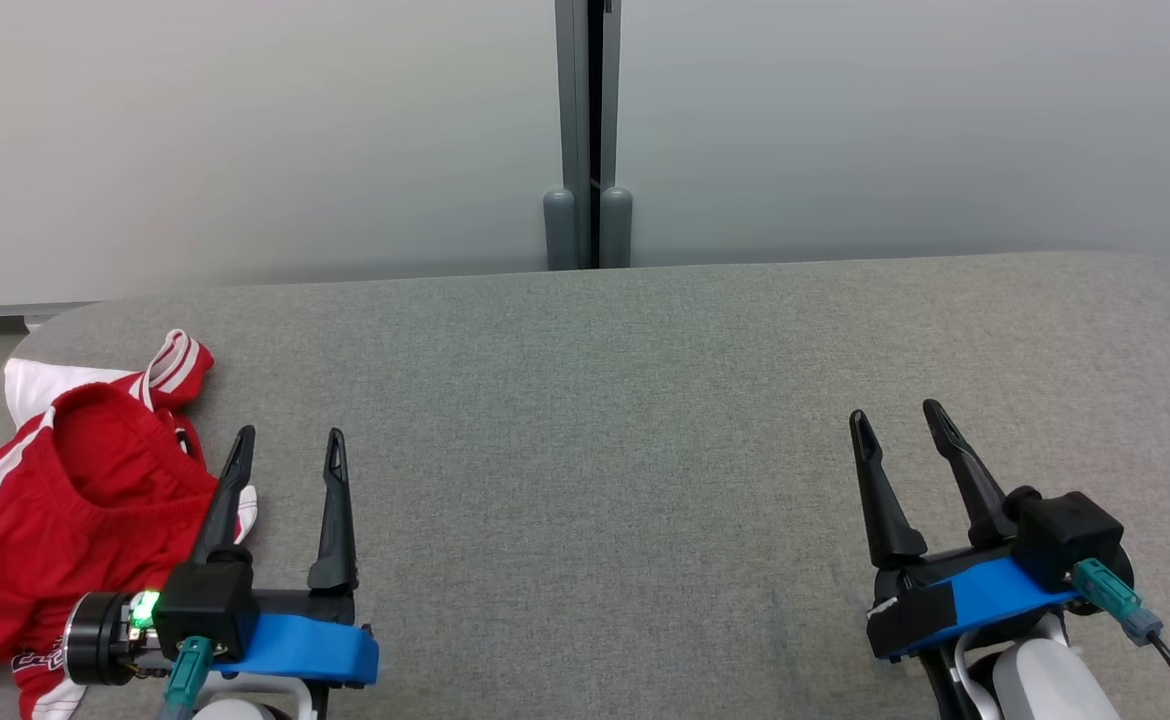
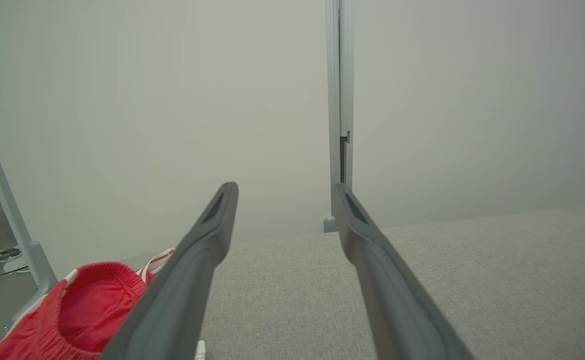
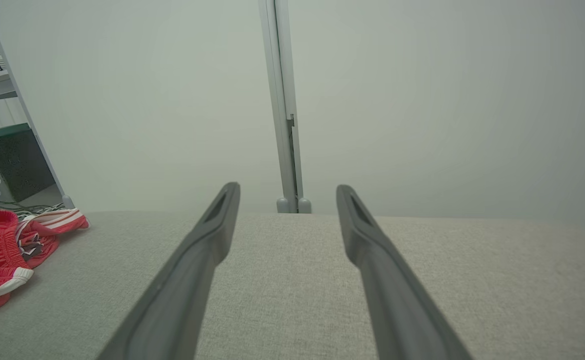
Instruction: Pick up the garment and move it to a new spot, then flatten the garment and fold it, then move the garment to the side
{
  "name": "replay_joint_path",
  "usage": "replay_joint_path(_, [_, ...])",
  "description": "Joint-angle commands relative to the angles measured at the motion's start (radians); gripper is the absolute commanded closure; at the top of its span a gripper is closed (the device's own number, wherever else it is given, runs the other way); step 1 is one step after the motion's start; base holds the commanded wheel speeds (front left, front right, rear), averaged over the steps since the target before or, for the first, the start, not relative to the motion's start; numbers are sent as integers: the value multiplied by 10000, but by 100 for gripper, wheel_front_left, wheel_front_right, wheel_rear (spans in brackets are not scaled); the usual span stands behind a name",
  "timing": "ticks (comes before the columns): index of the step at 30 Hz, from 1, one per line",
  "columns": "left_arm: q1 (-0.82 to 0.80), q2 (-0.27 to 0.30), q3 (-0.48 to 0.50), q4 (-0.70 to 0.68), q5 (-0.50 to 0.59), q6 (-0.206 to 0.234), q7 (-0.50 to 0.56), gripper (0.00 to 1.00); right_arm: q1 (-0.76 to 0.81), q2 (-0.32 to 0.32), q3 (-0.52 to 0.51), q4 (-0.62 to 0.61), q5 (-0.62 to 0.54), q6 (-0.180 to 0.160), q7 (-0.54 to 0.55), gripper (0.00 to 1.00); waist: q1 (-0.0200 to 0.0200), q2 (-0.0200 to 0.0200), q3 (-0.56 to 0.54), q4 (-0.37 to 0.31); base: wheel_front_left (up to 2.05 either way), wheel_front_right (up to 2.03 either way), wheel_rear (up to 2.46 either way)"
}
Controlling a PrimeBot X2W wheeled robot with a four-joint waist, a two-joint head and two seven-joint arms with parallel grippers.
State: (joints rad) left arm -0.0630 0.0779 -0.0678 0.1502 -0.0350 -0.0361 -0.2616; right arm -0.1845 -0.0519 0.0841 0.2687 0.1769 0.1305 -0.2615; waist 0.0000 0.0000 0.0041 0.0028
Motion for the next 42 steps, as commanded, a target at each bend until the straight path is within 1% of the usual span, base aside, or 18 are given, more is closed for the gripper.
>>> replay_joint_path(1, [-99,-1,54,39,17,-34,-50,0,-77,13,-15,18,-45,4,-54,0,0,0,-1,-7,0,0,0])
replay_joint_path(15, [-100,-74,144,155,-11,-125,-50,0,-2,17,5,-28,27,4,-54,0,0,0,-15,40,0,0,0])
replay_joint_path(23, [-148,-141,324,441,-226,-119,-49,0,59,16,210,13,44,4,-48,0,0,0,27,356,0,0,0])
replay_joint_path(27, [-157,-175,471,680,-422,-77,-49,0,111,15,335,83,95,4,-45,0,0,0,13,712,0,0,0])
replay_joint_path(32, [-200,-203,606,956,-519,-75,-43,0,152,14,727,135,214,4,-46,0,0,0,4,1365,0,0,0])
replay_joint_path(42, [-248,-245,914,1229,-681,-50,-41,0,52,7,1301,68,384,4,-46,0,0,0,146,3089,0,0,0])
